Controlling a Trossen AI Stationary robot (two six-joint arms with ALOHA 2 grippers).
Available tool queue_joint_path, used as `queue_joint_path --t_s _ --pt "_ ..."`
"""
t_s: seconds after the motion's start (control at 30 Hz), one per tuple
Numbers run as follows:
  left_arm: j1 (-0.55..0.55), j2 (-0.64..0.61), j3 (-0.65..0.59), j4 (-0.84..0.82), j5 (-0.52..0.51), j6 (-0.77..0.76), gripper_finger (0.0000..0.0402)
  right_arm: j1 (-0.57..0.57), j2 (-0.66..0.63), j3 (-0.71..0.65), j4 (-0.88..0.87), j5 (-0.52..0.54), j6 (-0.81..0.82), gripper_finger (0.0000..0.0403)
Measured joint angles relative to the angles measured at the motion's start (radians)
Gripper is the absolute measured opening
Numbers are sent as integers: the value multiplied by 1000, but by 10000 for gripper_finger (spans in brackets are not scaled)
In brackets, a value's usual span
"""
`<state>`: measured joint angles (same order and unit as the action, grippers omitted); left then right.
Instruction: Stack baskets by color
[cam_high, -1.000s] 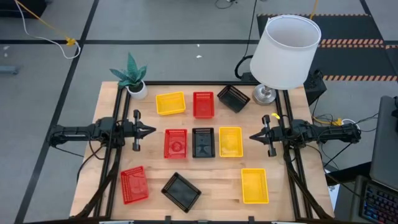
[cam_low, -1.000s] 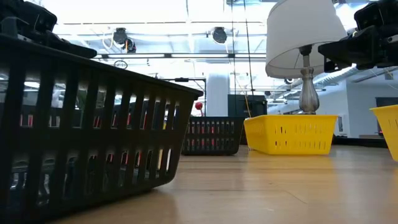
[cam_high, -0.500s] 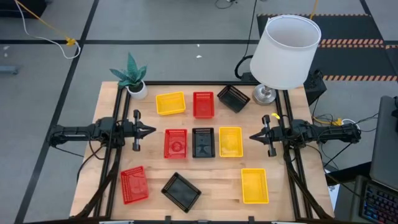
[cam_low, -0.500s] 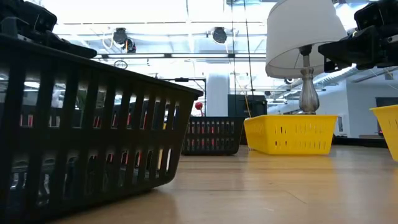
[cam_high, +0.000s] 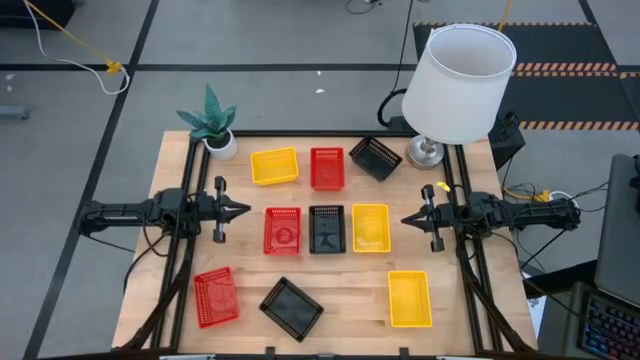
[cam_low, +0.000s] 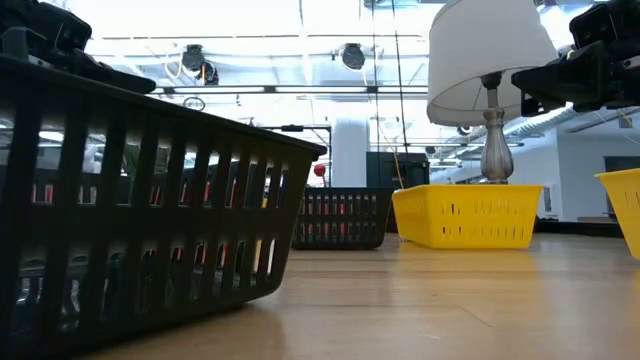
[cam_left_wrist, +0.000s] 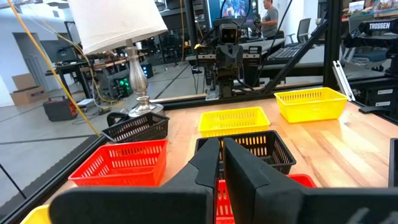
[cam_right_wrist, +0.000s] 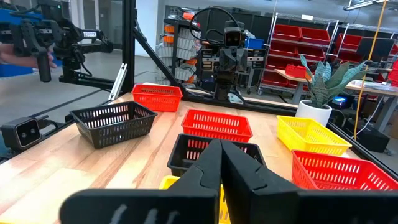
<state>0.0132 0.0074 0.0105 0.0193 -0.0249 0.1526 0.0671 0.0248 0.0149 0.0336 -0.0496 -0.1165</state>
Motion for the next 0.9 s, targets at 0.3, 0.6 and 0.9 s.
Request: queue_joint_path --t_s 0.3,0.6,0.9 --pt "0 0 0 0 0 0 26 0 0 0 0 0 0 0" --pt "0 0 0 5 0 0 26 0 0 0 0 0 0 0" --pt "0 0 -1 12 -1 -2 26 0 0 0 0 0 0 0"
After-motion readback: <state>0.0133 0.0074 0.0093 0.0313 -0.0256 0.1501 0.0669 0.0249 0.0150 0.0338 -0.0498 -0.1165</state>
